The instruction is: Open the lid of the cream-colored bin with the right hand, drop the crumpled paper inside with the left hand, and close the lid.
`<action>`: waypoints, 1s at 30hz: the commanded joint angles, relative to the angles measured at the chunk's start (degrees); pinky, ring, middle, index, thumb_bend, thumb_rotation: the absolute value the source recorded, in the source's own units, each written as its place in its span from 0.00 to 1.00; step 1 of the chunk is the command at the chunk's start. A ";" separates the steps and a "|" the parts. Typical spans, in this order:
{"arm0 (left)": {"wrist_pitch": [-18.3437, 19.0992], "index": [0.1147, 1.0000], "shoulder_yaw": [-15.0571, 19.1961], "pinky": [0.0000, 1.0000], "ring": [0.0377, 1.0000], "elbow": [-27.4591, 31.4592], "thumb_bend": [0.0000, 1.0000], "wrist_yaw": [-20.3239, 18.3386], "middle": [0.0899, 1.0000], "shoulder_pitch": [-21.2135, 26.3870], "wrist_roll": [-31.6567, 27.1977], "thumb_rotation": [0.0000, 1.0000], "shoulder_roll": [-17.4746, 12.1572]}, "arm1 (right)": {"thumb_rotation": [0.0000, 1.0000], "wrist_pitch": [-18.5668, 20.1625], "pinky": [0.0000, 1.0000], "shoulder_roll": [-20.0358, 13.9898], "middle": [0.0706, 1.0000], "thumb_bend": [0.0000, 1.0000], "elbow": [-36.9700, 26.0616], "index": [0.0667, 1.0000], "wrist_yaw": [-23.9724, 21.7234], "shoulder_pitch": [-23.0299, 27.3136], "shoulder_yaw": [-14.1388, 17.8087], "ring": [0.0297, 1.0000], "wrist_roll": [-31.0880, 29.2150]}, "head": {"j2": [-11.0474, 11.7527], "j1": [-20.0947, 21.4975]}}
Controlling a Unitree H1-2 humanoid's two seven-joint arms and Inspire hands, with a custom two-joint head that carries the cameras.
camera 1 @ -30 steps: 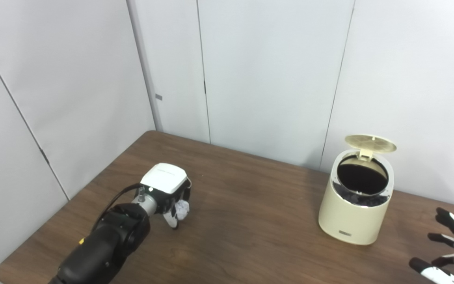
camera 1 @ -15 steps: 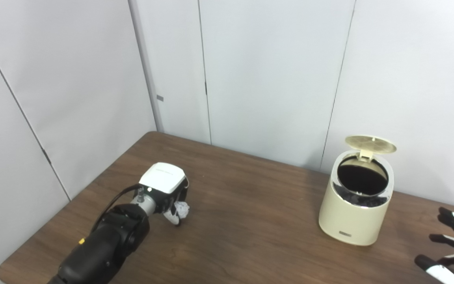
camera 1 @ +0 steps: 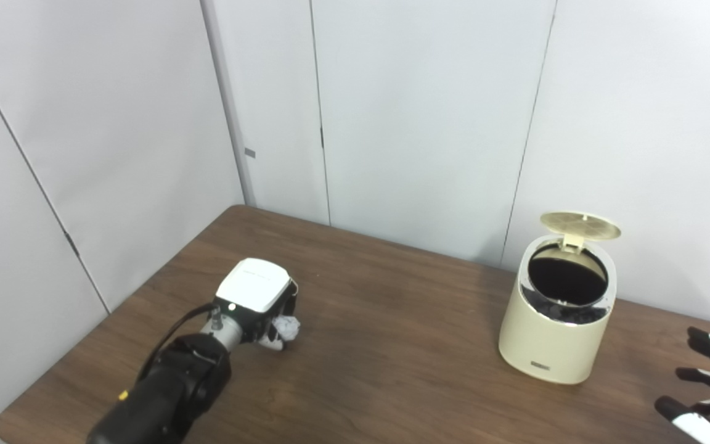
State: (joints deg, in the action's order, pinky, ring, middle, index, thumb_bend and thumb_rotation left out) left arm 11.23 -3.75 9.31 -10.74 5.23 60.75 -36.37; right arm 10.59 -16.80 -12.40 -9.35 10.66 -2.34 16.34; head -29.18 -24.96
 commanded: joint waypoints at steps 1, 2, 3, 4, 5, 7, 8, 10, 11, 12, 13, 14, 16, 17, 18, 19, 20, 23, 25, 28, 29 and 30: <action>0.13 0.42 1.87 0.23 0.27 3.44 0.53 4.20 0.42 1.55 0.74 0.00 -0.32 | 0.62 -1.42 0.50 -0.22 0.90 0.75 -1.01 0.89 0.72 1.94 0.43 0.76 -0.27 | -0.08 0.33; -0.13 0.42 2.29 0.23 0.27 3.91 0.53 5.23 0.42 1.51 0.87 0.00 0.15 | 0.62 -1.32 0.50 -0.25 0.90 0.75 -1.04 0.89 0.71 1.97 0.37 0.76 -0.16 | -0.08 0.33; -0.46 0.42 2.81 0.22 0.26 4.52 0.53 6.59 0.42 1.49 0.79 0.00 0.77 | 0.62 -1.22 0.50 -0.29 0.90 0.75 -1.09 0.89 0.67 1.99 0.31 0.77 -0.06 | -0.08 0.33; -0.69 0.42 3.31 0.21 0.25 5.12 0.53 7.58 0.42 1.49 0.56 0.00 1.39 | 0.63 -1.20 0.50 -0.29 0.90 0.76 -1.12 0.89 0.66 2.01 0.28 0.77 -0.05 | -0.08 0.33; -0.87 0.42 3.73 0.20 0.24 5.84 0.53 8.30 0.42 1.58 0.40 0.00 1.98 | 0.63 -1.16 0.50 -0.29 0.90 0.76 -1.15 0.89 0.67 2.01 0.24 0.77 -0.02 | -0.08 0.33; -1.16 0.42 4.40 0.21 0.26 7.19 0.53 9.30 0.42 1.93 0.05 0.00 3.22 | 0.62 -0.95 0.51 -0.27 0.90 0.74 -1.29 0.89 0.63 2.00 0.17 0.77 0.06 | -0.08 0.33; -1.23 0.42 4.69 0.21 0.26 7.94 0.53 9.58 0.42 2.11 -0.29 0.00 3.94 | 0.60 -0.77 0.52 -0.24 0.91 0.73 -1.41 0.89 0.57 1.97 0.16 0.77 0.04 | -0.22 1.51; -1.20 0.44 5.05 0.22 0.27 9.56 0.52 9.77 0.36 2.46 -0.64 0.00 5.37 | 0.58 -0.75 0.53 -0.21 0.91 0.72 -1.49 0.89 0.51 1.94 0.10 0.78 -0.03 | -0.27 1.84; -1.24 0.45 5.15 0.23 0.29 10.39 0.52 9.89 0.36 2.67 -0.77 0.00 6.06 | 0.58 -0.56 0.55 -0.18 0.91 0.71 -1.61 0.90 0.47 1.94 0.03 0.78 0.05 | -0.28 2.25; -1.32 0.45 5.24 0.24 0.29 10.90 0.52 9.93 0.35 2.80 -0.81 0.00 6.51 | 0.57 -0.43 0.55 -0.17 0.91 0.71 -1.70 0.90 0.45 1.94 -0.02 0.78 0.12 | -0.28 2.25; -1.25 0.45 5.42 0.24 0.30 11.61 0.52 10.16 0.35 3.09 -1.04 0.00 7.37 | 0.57 -0.04 0.56 -0.13 0.91 0.70 -1.86 0.90 0.39 1.95 -0.09 0.79 0.19 | -0.36 2.94; -1.29 0.45 5.60 0.24 0.30 12.17 0.52 10.50 0.35 3.39 -1.37 0.00 8.23 | 0.55 0.26 0.57 -0.06 0.92 0.69 -1.93 0.90 0.39 1.96 -0.15 0.79 0.26 | -0.42 3.59; -1.54 0.45 5.78 0.23 0.29 13.02 0.52 11.05 0.35 4.01 -1.82 0.00 9.79 | 0.54 0.76 0.59 0.09 0.92 0.69 -1.95 0.90 0.39 2.00 -0.26 0.80 0.30 | -0.43 4.72; -1.77 0.45 5.69 0.23 0.29 13.53 0.52 11.30 0.35 4.45 -1.95 0.00 10.75 | 0.51 1.25 0.60 0.17 0.93 0.67 -2.12 0.90 0.31 2.02 -0.42 0.81 0.49 | -0.49 5.34; -1.97 0.45 5.67 0.24 0.30 13.84 0.52 11.44 0.36 4.73 -2.02 0.00 11.39 | 0.50 1.62 0.61 0.24 0.93 0.66 -2.26 0.91 0.27 2.04 -0.56 0.81 0.64 | -0.49 5.81; -2.30 0.45 5.51 0.24 0.31 14.08 0.52 11.77 0.36 5.12 -2.16 0.00 12.13 | 0.49 2.31 0.62 0.37 0.93 0.65 -2.53 0.91 0.23 2.07 -0.84 0.81 1.06 | -0.37 7.19; -2.76 0.45 5.34 0.24 0.31 14.20 0.52 12.13 0.36 5.51 -2.58 0.00 12.79 | 0.48 2.89 0.63 0.53 0.93 0.65 -2.77 0.91 0.26 2.10 -1.13 0.81 1.47 | -0.32 8.07; -3.72 0.45 5.10 0.28 0.35 14.51 0.52 12.39 0.37 6.78 -6.88 0.00 15.60 | 0.45 3.68 0.65 0.94 0.93 0.64 -3.49 0.91 0.33 2.20 -1.97 0.81 2.31 | -0.12 10.70; -4.10 0.45 4.87 0.30 0.37 14.39 0.52 12.44 0.37 7.55 -9.19 0.00 17.45 | 0.43 3.01 0.65 1.13 0.92 0.64 -3.76 0.90 0.66 2.23 -2.42 0.80 2.72 | -0.12 12.66; -5.67 0.45 3.68 0.31 0.37 13.25 0.52 13.19 0.38 9.02 -10.44 0.00 19.63 | 0.37 1.80 0.64 1.40 0.91 0.64 -3.86 0.89 1.07 2.42 -2.51 0.79 2.73 | -0.18 15.20; -6.20 0.45 3.27 0.31 0.37 12.74 0.52 13.24 0.38 9.54 -10.87 0.00 20.07 | 0.36 1.65 0.64 1.47 0.90 0.64 -3.86 0.88 1.17 2.52 -2.54 0.79 2.83 | -0.10 16.56; -6.77 0.45 2.87 0.32 0.38 12.12 0.52 13.37 0.39 10.05 -11.24 0.00 20.48 | 0.35 1.42 0.63 1.46 0.90 0.65 -3.84 0.88 1.22 2.61 -2.59 0.78 2.93 | -0.05 17.06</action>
State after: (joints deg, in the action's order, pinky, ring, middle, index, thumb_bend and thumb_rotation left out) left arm 6.14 -1.09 21.26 0.38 12.11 50.23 -15.25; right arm 14.67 -15.00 -13.84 -9.19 11.10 -5.37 18.92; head -29.18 -7.83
